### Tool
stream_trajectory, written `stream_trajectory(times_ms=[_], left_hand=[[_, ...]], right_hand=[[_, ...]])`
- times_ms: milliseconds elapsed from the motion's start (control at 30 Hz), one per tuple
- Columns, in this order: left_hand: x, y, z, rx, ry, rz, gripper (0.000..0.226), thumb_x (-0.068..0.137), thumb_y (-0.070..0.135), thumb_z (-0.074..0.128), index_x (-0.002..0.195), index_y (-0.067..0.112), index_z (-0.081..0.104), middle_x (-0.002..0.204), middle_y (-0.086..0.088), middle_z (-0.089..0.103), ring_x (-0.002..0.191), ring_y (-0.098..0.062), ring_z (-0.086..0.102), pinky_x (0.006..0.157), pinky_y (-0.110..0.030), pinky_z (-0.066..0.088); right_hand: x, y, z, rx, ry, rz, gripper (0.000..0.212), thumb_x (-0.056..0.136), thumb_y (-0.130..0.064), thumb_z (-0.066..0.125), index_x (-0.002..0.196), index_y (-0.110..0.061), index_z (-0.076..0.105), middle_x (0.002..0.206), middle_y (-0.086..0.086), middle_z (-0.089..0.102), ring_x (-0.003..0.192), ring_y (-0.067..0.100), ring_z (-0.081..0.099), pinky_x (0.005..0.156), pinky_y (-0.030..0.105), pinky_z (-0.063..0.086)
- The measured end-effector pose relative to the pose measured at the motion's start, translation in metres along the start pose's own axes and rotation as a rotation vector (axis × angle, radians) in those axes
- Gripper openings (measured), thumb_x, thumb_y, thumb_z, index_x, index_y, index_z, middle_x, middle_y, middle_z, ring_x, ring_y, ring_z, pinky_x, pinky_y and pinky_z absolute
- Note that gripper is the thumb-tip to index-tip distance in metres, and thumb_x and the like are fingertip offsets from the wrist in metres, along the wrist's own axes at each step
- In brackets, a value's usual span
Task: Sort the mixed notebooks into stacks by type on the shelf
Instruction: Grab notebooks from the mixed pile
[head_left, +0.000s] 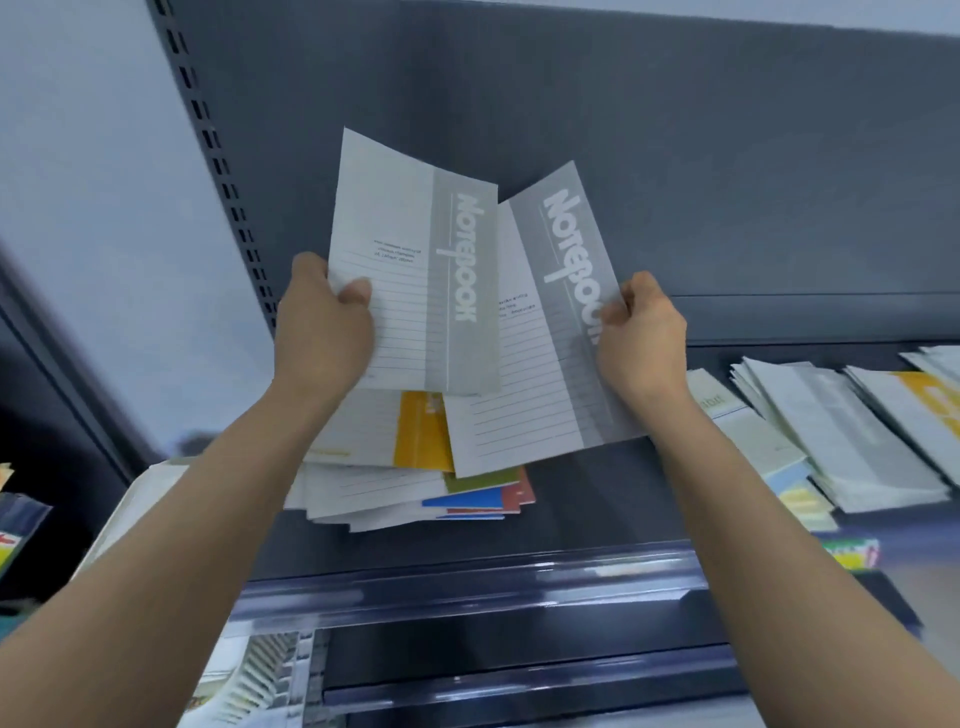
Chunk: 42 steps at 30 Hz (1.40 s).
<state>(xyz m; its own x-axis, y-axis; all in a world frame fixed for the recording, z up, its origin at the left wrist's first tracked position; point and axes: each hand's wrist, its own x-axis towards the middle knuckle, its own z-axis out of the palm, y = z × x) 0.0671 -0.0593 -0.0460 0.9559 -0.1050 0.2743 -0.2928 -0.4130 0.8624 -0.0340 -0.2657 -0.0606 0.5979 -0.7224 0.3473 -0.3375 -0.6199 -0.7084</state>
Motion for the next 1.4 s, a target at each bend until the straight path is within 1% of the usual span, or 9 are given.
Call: stream_trajectory(times_ms=[133, 267, 467, 567, 733, 900, 1067, 1233, 1400], left_hand=[[-0.019, 0.039, 0.061, -0.024, 0.018, 0.022, 0.01, 0.098, 0.015, 0.043, 0.097, 0.008, 0.036, 0.074, 0.009, 0.041, 0.061, -0.007, 0.039, 0.044, -0.013, 0.035], [-0.046, 0.082, 0.133, -0.065, 0.005, 0.062, 0.012, 0.097, 0.012, 0.046, 0.094, 0.007, 0.036, 0.077, 0.004, 0.046, 0.073, -0.017, 0.044, 0.053, -0.02, 0.029], [-0.086, 0.127, 0.218, -0.117, -0.09, 0.044, 0.011, 0.099, 0.014, 0.043, 0.094, 0.008, 0.035, 0.075, 0.011, 0.046, 0.063, -0.001, 0.045, 0.048, -0.01, 0.037], [-0.097, 0.14, 0.239, -0.103, -0.129, 0.038, 0.011, 0.099, 0.014, 0.042, 0.095, 0.007, 0.034, 0.074, 0.01, 0.046, 0.061, -0.003, 0.042, 0.052, -0.017, 0.036], [-0.105, 0.153, 0.261, -0.13, -0.206, 0.052, 0.009, 0.099, 0.015, 0.04, 0.097, 0.007, 0.035, 0.077, 0.008, 0.048, 0.065, -0.005, 0.046, 0.055, -0.021, 0.041], [-0.111, 0.157, 0.29, -0.153, -0.299, 0.039, 0.011, 0.1, 0.015, 0.039, 0.105, 0.006, 0.036, 0.082, 0.01, 0.049, 0.07, -0.005, 0.049, 0.063, -0.026, 0.048], [-0.12, 0.16, 0.312, -0.075, -0.351, 0.03, 0.01, 0.1, 0.015, 0.038, 0.105, 0.006, 0.037, 0.09, 0.001, 0.05, 0.079, -0.017, 0.052, 0.069, -0.038, 0.048], [-0.128, 0.165, 0.344, 0.079, -0.372, -0.024, 0.008, 0.098, 0.011, 0.038, 0.105, 0.007, 0.036, 0.077, 0.002, 0.045, 0.066, -0.013, 0.045, 0.05, -0.029, 0.033], [-0.152, 0.168, 0.386, 0.21, -0.357, -0.1, 0.015, 0.099, 0.014, 0.038, 0.11, 0.004, 0.035, 0.079, -0.003, 0.046, 0.07, -0.02, 0.046, 0.052, -0.032, 0.031]], right_hand=[[0.026, 0.046, -0.047, 0.017, 0.04, -0.006, 0.014, 0.086, 0.004, 0.035, 0.085, -0.01, 0.038, 0.084, 0.007, 0.054, 0.074, 0.026, 0.044, 0.059, 0.028, 0.029], [0.058, 0.102, -0.106, -0.006, 0.079, 0.008, 0.019, 0.083, 0.005, 0.036, 0.089, -0.012, 0.041, 0.087, 0.005, 0.057, 0.079, 0.025, 0.048, 0.066, 0.028, 0.036], [0.09, 0.166, -0.18, -0.077, 0.162, 0.046, 0.028, 0.082, 0.005, 0.036, 0.106, -0.006, 0.047, 0.1, 0.007, 0.063, 0.092, 0.029, 0.054, 0.074, 0.032, 0.041], [0.097, 0.188, -0.202, -0.105, 0.192, 0.074, 0.029, 0.084, 0.004, 0.035, 0.109, -0.006, 0.047, 0.105, 0.01, 0.064, 0.092, 0.029, 0.054, 0.073, 0.033, 0.041], [0.101, 0.209, -0.232, -0.17, 0.293, 0.102, 0.034, 0.081, 0.007, 0.038, 0.113, -0.003, 0.048, 0.103, 0.015, 0.064, 0.086, 0.03, 0.051, 0.069, 0.03, 0.037], [0.096, 0.225, -0.259, -0.27, 0.361, 0.135, 0.035, 0.083, 0.009, 0.036, 0.114, -0.003, 0.047, 0.103, 0.015, 0.064, 0.077, 0.025, 0.039, 0.06, 0.027, 0.022], [0.095, 0.247, -0.273, -0.281, 0.393, 0.167, 0.03, 0.087, 0.005, 0.036, 0.114, -0.002, 0.047, 0.102, 0.017, 0.063, 0.077, 0.027, 0.041, 0.064, 0.029, 0.028], [0.11, 0.28, -0.293, -0.265, 0.417, 0.175, 0.023, 0.09, 0.0, 0.036, 0.111, -0.004, 0.047, 0.098, 0.021, 0.063, 0.077, 0.031, 0.045, 0.064, 0.033, 0.034], [0.134, 0.314, -0.313, -0.242, 0.349, 0.142, 0.025, 0.093, -0.002, 0.035, 0.115, -0.004, 0.045, 0.097, 0.023, 0.062, 0.076, 0.028, 0.04, 0.064, 0.032, 0.031]])
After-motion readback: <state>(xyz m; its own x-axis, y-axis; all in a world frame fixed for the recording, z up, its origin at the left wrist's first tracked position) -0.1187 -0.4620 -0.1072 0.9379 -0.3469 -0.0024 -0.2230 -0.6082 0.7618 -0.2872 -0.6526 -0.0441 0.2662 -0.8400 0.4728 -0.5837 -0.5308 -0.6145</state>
